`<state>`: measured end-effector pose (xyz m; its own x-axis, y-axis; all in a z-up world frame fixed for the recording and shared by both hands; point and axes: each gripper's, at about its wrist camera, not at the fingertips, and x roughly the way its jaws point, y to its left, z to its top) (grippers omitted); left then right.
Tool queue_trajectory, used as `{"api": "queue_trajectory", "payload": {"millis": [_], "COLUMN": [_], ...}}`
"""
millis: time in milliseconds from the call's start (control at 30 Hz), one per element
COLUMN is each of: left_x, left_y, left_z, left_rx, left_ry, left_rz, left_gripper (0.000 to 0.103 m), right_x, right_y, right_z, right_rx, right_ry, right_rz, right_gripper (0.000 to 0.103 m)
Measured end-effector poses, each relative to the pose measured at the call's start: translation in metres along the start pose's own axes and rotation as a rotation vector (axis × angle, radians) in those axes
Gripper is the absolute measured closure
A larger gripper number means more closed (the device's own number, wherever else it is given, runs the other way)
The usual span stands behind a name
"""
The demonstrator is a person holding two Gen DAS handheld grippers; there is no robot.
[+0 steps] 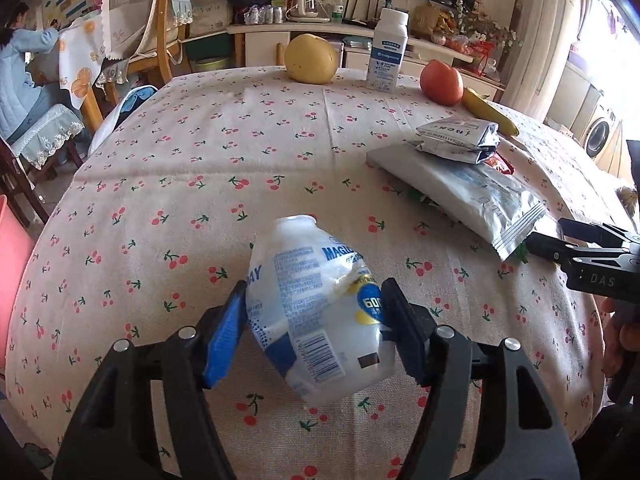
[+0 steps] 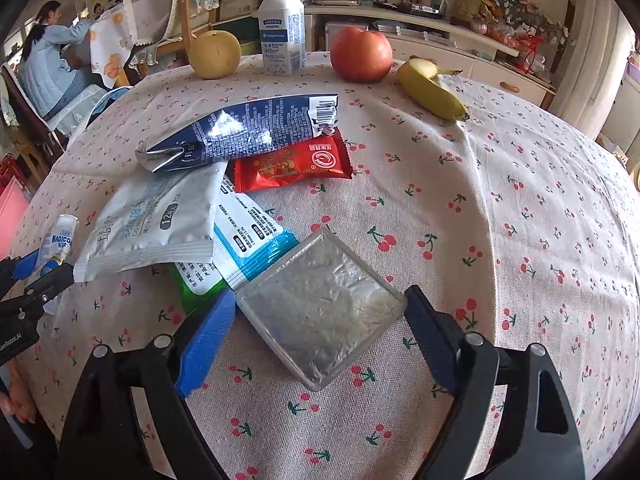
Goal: Collect trash
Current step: 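Carry the milk bottle to the pink bucket while the right tool carries the foil packet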
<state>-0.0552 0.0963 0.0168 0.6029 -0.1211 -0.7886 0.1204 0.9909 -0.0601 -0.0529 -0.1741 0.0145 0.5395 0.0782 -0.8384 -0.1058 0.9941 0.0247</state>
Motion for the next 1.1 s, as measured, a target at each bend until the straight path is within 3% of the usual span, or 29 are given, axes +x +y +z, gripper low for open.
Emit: {"api": "queue_trajectory", "payload": {"millis": [467,867,1100], "left_x": [-0.021,-0.044,-0.057], "left_y": [0.03,0.08,0.112], "left_z": [0.017,0.029,0.031], "left_rx": [-0.015,-0.099,-0.163], "left_ry": [-0.096,-0.173,-0.205], "left_rz": [0.0,0.015,0.032], "left_gripper": [0.035,0.036,0.036], "right_x": [-0.032,-0.073,-0.093], "right_y": [-0.002,0.026,0.059], "right_z": [0.005,0.02,0.032], "right_rx": [0.098,0.109,0.102], "right_ry": [-0.118,-0.238,-0.286], "right_rz": [-0.04,-0.084,-0.035], "right_gripper": [0.018,0.018,0.018]}}
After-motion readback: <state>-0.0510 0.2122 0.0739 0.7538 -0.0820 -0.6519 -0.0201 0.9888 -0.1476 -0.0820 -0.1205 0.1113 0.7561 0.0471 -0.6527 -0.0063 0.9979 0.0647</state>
